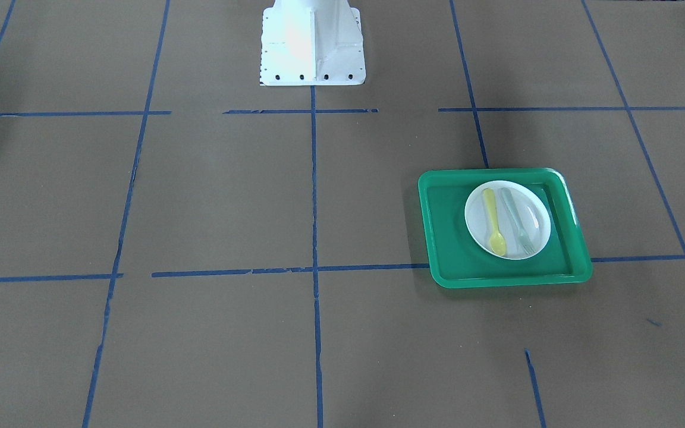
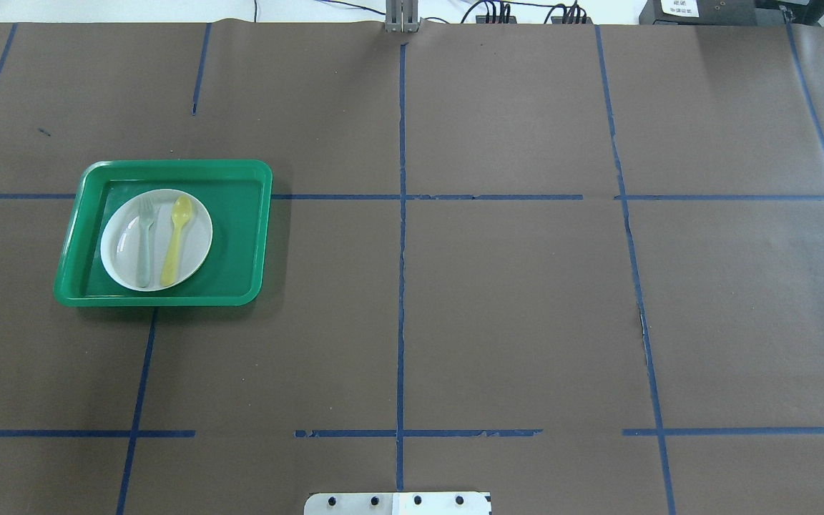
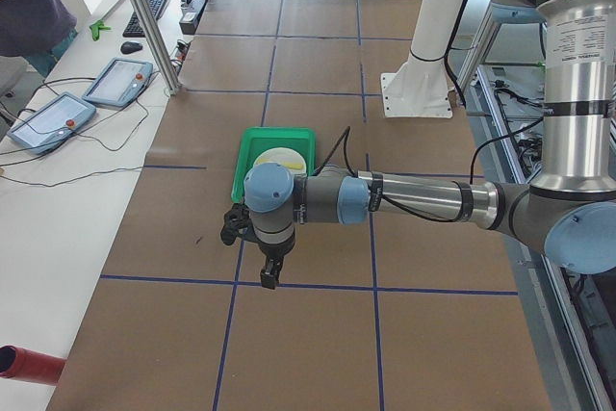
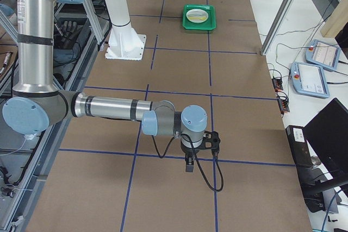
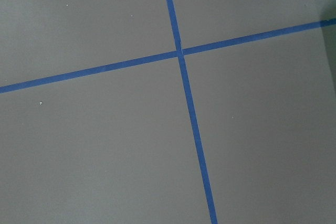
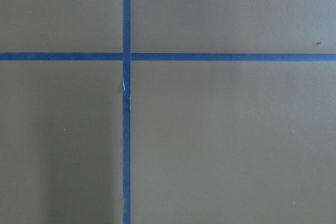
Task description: Place spoon
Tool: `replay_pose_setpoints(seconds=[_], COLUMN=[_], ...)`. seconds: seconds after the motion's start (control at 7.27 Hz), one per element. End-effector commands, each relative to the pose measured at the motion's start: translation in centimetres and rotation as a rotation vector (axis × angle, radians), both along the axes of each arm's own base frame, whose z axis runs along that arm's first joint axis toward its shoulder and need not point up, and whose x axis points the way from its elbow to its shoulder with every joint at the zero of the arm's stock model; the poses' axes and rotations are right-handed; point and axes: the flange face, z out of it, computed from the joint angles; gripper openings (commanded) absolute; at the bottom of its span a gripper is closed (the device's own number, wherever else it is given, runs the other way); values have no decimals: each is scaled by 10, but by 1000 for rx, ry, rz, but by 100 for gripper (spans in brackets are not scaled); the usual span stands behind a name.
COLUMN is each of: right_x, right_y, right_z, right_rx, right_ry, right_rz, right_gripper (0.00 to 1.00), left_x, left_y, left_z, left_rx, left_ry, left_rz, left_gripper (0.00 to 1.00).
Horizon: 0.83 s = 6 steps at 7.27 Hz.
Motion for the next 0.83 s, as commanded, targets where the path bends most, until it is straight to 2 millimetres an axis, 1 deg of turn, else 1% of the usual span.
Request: replay_pose_setpoints(seconds=[0.0,0.14,0.28,0.55,0.69], right_x=[0,0,0,0,0], right_y=[0,0,0,0,-1], right_z=[0,0,0,0,-1], right_rx=[0,0,0,-1,2], right_ry=[0,0,0,0,0], right_rz=[0,0,0,0,0], right_gripper=[100,100,100,100,100], left_x=[0,1,0,0,0], left_y=[0,0,1,0,-2], left_z=[1,4,12,8,2], left_rx=[0,-9,-26,-16,6], left_ry=[0,-1,-1,-3,-3], left_rz=[2,0,-1,2,-1], left_gripper=[100,100,100,100,100])
